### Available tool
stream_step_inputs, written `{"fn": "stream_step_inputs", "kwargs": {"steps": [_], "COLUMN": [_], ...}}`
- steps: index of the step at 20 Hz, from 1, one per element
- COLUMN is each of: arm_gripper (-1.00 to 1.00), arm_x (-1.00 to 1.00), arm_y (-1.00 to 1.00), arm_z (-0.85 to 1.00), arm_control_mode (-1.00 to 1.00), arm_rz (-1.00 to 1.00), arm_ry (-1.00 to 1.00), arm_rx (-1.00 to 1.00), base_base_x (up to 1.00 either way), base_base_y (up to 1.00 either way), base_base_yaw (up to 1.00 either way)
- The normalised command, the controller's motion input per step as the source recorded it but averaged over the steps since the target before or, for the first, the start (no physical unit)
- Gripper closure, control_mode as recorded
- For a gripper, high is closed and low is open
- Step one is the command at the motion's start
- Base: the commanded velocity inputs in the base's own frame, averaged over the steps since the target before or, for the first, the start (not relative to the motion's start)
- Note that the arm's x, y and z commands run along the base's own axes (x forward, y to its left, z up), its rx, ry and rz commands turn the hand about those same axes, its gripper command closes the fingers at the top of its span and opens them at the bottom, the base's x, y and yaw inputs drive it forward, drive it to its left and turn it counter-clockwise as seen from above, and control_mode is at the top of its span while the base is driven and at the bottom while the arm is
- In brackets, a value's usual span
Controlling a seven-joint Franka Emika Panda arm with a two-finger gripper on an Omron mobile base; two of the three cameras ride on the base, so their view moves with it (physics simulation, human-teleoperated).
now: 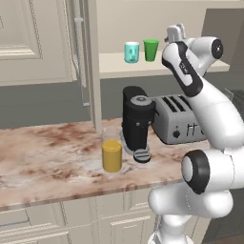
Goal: There is a tray on the dining counter. Grab the cup, mug, and pitcher and place them on the tray. The pitcher may be placed next to the tray if it cannot fit the tray.
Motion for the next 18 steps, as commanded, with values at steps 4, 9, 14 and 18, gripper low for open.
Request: {"fn": "stream_step_inputs", "kwargs": {"steps": [4, 9, 14, 18], "arm_gripper": [-1.0, -1.0, -1.0, -1.0], "arm_x": [0.43, 0.38, 0.36, 0.3], "arm_y": [0.0, 0.0, 0.0, 0.0], "arm_z": [0.0, 0.0, 0.0, 0.0], "arm_control_mode": [-1.0, -1.0, -1.0, -1.0], "arm_rz": [0.0, 0.0, 0.0, 0.0], "arm_ry": [0.0, 0.0, 0.0, 0.0], "arm_rx": [0.0, 0.0, 0.0, 0.0], "base_base_x": [0.0, 0.0, 0.0, 0.0], "base_base_y": [0.0, 0.0, 0.0, 0.0], "base_base_yaw": [0.0, 0.0, 0.0, 0.0]}}
